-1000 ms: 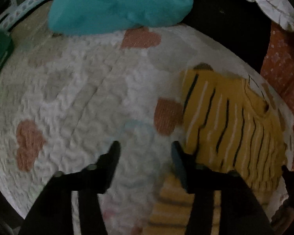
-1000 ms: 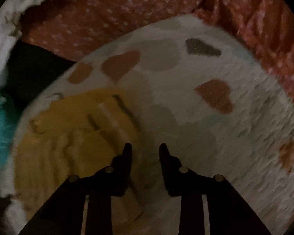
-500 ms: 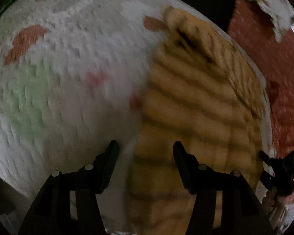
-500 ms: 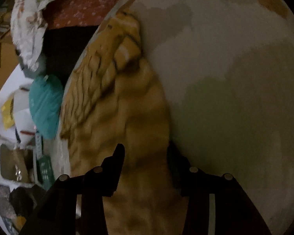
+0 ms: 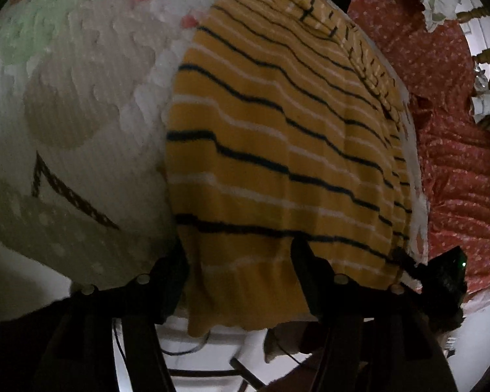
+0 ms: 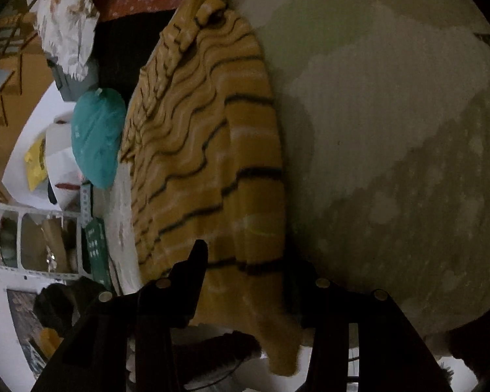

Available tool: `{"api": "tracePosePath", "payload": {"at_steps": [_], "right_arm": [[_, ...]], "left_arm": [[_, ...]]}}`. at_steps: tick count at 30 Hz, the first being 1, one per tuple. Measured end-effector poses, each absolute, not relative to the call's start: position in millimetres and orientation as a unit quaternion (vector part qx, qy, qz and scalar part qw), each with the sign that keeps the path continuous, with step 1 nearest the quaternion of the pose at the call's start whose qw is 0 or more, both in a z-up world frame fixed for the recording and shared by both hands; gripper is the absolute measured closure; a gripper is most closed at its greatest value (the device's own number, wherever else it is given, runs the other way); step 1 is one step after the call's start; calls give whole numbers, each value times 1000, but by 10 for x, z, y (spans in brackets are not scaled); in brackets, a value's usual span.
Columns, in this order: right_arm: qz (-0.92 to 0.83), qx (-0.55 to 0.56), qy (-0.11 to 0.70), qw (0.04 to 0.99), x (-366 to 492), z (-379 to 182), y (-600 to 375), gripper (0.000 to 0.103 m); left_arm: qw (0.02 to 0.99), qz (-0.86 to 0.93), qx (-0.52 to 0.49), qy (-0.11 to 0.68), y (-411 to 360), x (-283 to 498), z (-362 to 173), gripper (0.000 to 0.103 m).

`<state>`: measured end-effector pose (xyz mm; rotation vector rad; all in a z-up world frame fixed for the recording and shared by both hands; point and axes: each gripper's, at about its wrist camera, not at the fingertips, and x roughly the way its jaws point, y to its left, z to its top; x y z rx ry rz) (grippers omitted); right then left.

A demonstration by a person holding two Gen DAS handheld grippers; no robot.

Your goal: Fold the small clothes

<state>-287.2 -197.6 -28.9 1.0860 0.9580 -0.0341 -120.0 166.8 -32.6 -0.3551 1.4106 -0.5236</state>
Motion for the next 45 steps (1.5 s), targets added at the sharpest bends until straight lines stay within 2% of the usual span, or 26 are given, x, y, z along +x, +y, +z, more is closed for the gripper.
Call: {"api": "tracePosePath", "payload": {"at_steps": [1,2,3,4,6,8,19,25,28,32,38,45], "right_arm": [[-18,489,439,754,-2882,-277,-1940,55],[-18,474,443,760,-2886,-262,-1883,55],[-21,456,449,768,-2882,-247,-1822,56],[-28,425,457,781,-2875,-208,-1736,59],[-37,375,479,793,-2816,-151,-1630,88],[-30,381,477,792,-2834,-92,-1648,92],[0,431,472,769,-3478,268,-1722,94],[20,432,505,747,-3905,165,-1567,94],[24,447,493,746,-3934,163,-1621,94],[41,445,461,767,-3606,415,-1738,94],[40,413,410,812,-2669,846,-1840,94],[4,421,391,819,-1520,740,-2237,94]], "left_arm": [[709,-236,-164,644,1650,-1222,-337,51],[705,-234,-163,650,1657,-1246,-345,74],[700,-229,-157,658,1638,-1241,-370,89],[694,-228,-156,665,1615,-1254,-386,92],[699,-215,-152,665,1625,-1256,-326,92],[703,-204,-158,662,1647,-1251,-241,93],[718,-216,-182,636,1932,-1747,376,93],[706,-214,-190,648,2164,-2216,342,93],[689,-207,-227,657,2279,-2207,267,93],[701,-212,-250,633,2231,-1885,445,93],[749,-219,-242,577,1804,-966,849,92],[753,-195,-251,576,1332,176,792,92]]}}
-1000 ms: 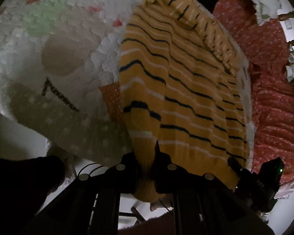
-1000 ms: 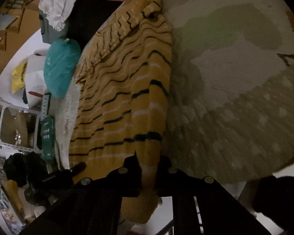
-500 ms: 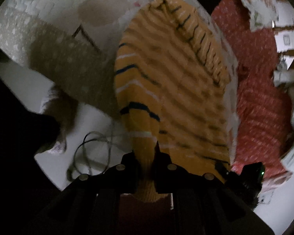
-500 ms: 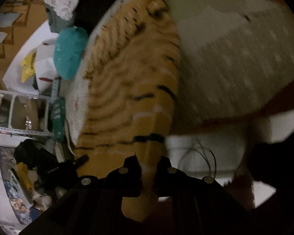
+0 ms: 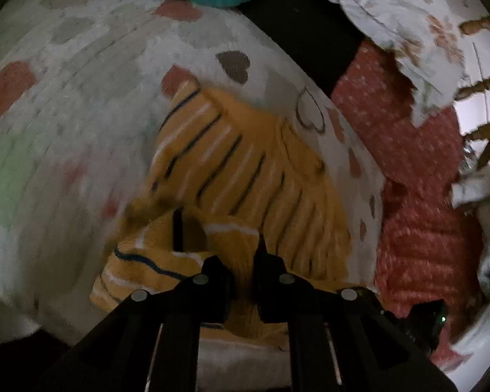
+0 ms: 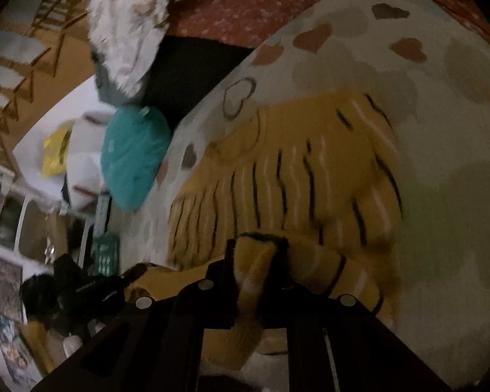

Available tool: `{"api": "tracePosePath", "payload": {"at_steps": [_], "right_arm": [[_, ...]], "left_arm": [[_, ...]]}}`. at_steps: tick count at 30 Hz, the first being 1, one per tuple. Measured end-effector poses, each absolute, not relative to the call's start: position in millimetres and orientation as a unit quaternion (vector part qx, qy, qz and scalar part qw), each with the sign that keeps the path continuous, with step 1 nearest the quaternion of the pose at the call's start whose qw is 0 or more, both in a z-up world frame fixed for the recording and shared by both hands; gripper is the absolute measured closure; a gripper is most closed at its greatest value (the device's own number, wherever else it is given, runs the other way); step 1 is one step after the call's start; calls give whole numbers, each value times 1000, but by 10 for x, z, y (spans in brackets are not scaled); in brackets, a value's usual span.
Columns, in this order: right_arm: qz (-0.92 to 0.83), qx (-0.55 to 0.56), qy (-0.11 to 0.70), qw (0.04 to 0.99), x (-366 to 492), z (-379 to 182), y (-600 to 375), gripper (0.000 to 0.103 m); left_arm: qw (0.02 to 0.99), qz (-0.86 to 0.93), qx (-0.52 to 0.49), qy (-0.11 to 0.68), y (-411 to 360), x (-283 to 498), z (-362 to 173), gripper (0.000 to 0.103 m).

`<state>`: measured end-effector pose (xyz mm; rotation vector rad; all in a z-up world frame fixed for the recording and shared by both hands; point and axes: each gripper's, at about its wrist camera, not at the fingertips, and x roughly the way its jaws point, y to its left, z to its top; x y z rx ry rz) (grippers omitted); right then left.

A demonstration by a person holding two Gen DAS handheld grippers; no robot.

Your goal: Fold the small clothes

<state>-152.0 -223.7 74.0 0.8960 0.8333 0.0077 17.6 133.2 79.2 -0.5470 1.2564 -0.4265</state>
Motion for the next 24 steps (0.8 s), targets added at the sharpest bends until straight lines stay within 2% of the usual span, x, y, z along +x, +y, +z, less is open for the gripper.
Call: {"api": "tracePosePath", "payload": {"at_steps": [7,13,15,16,18,20,24], "right_arm": [[-12,446,406,798,-730,278,-2534,90],[4,571,352,741,-585,-135,-2889,71],[11,581,337,741,-576,-128,-2985,61],[11,589,328,739,-583,-121,-3031,59],[17,613,309,726,-604,-141,-3100,46],[9,626,291,723,-643,-125,-3151,39],[1,635,266,725,-710,1,-3252,34]], "left_arm": [[756,-176,-234,586,959,944,456,91],[734,-190,-279,589,971,1305,190,81],[732,-200,-300,579,1021,1367,187,75],[731,-203,-311,573,1051,1382,200,68],[725,-212,-333,564,1093,1412,219,63],[725,-215,-346,556,1147,1413,275,56],[732,-209,-348,546,1225,1352,425,51]]}}
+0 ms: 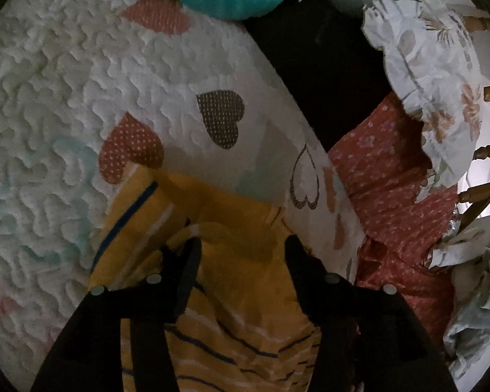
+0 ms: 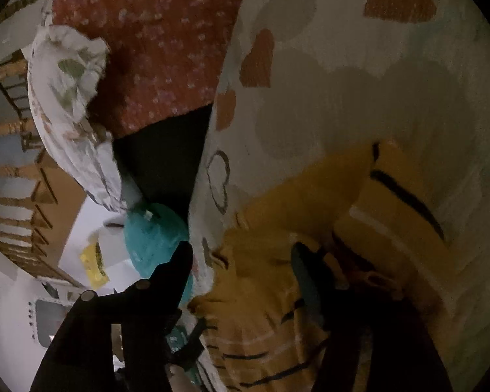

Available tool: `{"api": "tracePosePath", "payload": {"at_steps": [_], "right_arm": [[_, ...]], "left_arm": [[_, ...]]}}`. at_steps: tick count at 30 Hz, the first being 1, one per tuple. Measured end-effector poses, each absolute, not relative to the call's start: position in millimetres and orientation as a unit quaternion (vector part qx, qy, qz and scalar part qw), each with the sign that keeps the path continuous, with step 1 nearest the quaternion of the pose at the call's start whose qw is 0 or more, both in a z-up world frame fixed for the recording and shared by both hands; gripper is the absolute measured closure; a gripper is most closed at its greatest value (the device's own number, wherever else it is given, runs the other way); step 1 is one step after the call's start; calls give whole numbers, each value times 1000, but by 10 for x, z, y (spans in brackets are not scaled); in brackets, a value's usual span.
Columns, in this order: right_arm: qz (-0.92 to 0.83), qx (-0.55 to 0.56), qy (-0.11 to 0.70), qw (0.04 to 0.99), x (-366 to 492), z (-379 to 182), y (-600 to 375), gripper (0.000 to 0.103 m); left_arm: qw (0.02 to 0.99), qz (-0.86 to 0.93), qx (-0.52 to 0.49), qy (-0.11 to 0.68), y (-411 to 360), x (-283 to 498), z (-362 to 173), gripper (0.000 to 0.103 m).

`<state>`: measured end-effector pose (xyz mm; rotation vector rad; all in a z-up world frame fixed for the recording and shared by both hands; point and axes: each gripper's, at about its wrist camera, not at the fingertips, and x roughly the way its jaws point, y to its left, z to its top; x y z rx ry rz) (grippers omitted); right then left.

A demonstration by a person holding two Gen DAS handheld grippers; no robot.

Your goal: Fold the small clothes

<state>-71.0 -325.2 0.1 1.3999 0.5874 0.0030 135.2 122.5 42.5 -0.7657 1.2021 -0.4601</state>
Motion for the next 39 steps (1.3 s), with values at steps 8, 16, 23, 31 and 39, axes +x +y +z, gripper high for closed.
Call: {"api": "tracePosePath", "payload": {"at_steps": [8,16,23,31,39], "right_arm": [[39,432,357,827,-411,491,-2616,54],[-38,397,392,829,-258,89,-2736,56],[-131,427,344,826,-588,287,-3161,49],[-128,421,327,836,-1143,594,-3077,45],[60,336,424,839,-633,880,-1836,45]], "left_arm": [[796,-212,-176,540,829,1009,685,51],[782,-130,-175,583,903,1448,95,56],[768,-145,-241,575,1227,1382,233,57],[789,-87,-248,556,1924,910,384,50],[749,-109,-304,578,2113,232,-18,42]]}}
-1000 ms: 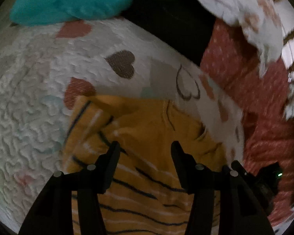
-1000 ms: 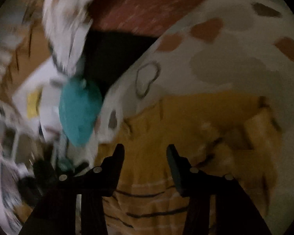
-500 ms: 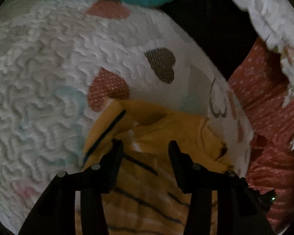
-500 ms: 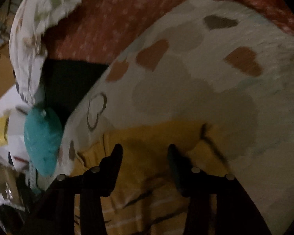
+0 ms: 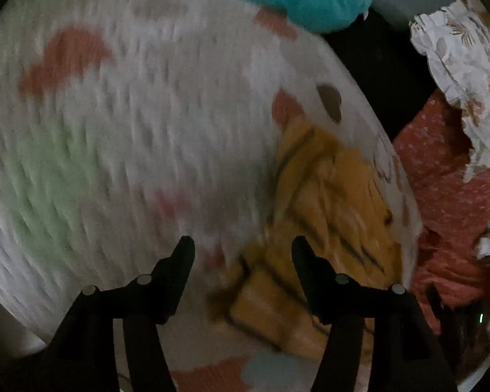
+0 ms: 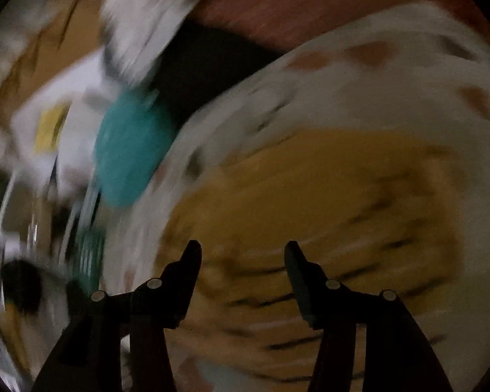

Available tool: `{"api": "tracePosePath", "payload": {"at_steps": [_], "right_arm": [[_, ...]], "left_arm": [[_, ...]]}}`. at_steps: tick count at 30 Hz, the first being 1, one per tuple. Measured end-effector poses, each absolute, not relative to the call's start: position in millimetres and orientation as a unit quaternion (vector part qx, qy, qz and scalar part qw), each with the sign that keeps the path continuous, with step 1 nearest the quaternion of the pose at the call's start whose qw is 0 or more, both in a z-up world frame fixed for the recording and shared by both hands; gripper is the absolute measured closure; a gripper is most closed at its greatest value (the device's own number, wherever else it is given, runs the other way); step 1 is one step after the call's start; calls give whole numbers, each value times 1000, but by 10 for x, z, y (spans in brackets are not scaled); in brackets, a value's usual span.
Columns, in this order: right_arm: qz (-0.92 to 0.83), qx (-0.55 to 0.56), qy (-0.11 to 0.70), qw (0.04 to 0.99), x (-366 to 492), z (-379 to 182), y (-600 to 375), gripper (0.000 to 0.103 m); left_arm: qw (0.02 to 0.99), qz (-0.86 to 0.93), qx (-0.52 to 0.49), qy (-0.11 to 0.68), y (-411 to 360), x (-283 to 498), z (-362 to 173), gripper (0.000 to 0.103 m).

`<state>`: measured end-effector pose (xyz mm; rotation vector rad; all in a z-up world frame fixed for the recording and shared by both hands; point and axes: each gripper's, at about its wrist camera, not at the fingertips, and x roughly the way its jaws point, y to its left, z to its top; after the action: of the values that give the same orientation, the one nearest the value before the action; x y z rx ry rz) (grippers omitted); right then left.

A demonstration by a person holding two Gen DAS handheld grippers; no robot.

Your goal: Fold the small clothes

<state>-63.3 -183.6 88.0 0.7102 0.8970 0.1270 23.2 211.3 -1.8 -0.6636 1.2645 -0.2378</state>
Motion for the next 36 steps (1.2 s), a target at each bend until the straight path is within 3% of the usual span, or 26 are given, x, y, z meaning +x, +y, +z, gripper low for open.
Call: {"api": "tracePosePath", "payload": {"at_steps": [5,14,16,18,21,22,23,25,27,29,36], "right_arm": [[133,249,514,810,166,831,-795,45],[70,150,629,759,1169,365,49,45],[55,105,646,754,1256,281,250,42],[48,52,661,747,1341,219,457,31],[45,-41,677,734,1374,120,750,27],[42,-66,680,729,1369,90,819,27],[42,-98,680,725,1347,57,893,29],[32,-167,669,724,1272,20,1010,48],[23,-188,653,734,1196,75,1002,78],[36,-147,642,752,1100,237,857,90],[48,-16,570,820,606,960,-58,92]], "left_arm": [[745,-146,-295,581,1934,156,-102,38],[713,-165,-343,589,1973,191,-183,36],[705,-163,-354,592,2004,187,-198,36],[702,-161,-353,597,2006,180,-193,36],[705,-156,-335,605,1940,166,-166,51],[702,-157,-331,611,1864,167,-170,69],[696,-161,-329,618,1809,160,-187,86],[692,-163,-329,622,1732,129,-186,88],[700,-167,-324,614,1664,97,-85,88],[702,-185,-327,606,1587,52,31,88],[715,-284,-288,571,867,-164,501,88]]}}
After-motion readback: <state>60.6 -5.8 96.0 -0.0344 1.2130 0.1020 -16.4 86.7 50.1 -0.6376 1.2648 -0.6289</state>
